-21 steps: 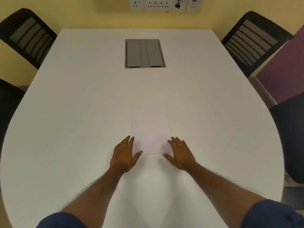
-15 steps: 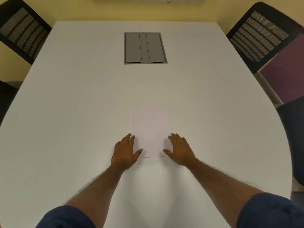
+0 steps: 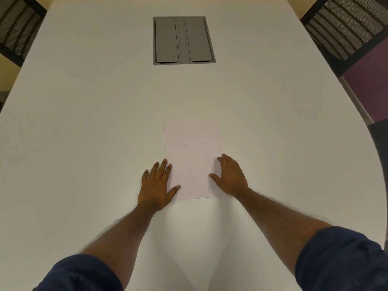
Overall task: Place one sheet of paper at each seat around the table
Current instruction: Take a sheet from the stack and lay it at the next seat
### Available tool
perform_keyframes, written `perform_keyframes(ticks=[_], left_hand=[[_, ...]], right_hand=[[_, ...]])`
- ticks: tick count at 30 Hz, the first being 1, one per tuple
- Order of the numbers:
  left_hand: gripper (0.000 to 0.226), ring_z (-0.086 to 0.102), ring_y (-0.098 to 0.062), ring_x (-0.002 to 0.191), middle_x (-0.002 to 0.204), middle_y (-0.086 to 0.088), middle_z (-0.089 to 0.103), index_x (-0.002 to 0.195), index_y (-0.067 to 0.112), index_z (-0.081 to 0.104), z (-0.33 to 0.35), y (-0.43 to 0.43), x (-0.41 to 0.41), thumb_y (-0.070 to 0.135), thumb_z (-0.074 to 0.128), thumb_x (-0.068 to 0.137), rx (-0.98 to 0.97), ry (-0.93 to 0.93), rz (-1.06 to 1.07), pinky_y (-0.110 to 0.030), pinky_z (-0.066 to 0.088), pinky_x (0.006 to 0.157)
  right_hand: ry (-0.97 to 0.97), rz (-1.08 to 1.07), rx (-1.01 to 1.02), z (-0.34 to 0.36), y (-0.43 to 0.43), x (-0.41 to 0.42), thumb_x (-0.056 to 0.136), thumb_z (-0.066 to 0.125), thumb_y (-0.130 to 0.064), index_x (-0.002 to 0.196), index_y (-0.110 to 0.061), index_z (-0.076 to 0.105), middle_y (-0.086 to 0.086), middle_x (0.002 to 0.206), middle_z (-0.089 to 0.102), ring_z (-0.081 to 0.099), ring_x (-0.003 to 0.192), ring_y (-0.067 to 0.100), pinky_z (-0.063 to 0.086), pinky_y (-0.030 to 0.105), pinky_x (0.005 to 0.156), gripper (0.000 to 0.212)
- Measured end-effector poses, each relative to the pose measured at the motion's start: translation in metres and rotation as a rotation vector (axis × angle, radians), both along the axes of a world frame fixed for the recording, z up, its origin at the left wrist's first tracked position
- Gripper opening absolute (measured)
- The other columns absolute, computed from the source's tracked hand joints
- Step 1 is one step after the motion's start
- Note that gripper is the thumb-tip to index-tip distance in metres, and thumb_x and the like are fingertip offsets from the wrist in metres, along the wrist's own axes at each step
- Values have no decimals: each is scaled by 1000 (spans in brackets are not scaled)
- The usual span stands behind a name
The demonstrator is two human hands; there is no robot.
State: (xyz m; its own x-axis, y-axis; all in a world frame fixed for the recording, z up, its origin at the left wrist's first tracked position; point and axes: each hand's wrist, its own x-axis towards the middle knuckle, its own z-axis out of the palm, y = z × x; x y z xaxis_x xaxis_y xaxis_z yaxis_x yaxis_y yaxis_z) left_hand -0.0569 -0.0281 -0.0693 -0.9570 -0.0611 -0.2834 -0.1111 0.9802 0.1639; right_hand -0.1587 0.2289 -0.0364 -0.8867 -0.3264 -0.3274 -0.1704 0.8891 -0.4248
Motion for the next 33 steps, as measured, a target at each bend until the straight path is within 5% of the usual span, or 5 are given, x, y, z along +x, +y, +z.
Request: perform_keyframes(ticks=[8,18,24,33], left_hand=[[86,-2,-20,153,166,6,-4,157,25,6,0,1,2,74,11,87,12,19,8,-48,6,122],[85,0,-20,153,166,6,-4,157,26,7,-3,-1,2,74,12,87,21,35,7,-48,6,122],[87,0,-20,153,166,6,-3,157,25,8,-2,-1,0,75,11,86,8,23,10,-48,7,122],[85,3,-18,152,166,2,-4,157,20,4,-3,-6,6,71,19,91,99,96,27,-44,11,122]], right_hand=[[29,-431,-300,6,-15,-14,80,78,-30,139,-13,44,7,116,64,60,111,28,44,47,102,70],[-133,-552,-164,-1,-20,-24,79,77,-36,140,-15,41,8,131,57,52,125,30,35,45,104,74],[-86,-597,-219,-1,-18,-28,81,77,-28,101,-17,67,-2,98,69,64,102,26,46,40,94,25],[-3,-661,-316,7,-9,-23,82,76,-23,86,-15,65,-7,77,61,57,75,17,41,26,69,14]])
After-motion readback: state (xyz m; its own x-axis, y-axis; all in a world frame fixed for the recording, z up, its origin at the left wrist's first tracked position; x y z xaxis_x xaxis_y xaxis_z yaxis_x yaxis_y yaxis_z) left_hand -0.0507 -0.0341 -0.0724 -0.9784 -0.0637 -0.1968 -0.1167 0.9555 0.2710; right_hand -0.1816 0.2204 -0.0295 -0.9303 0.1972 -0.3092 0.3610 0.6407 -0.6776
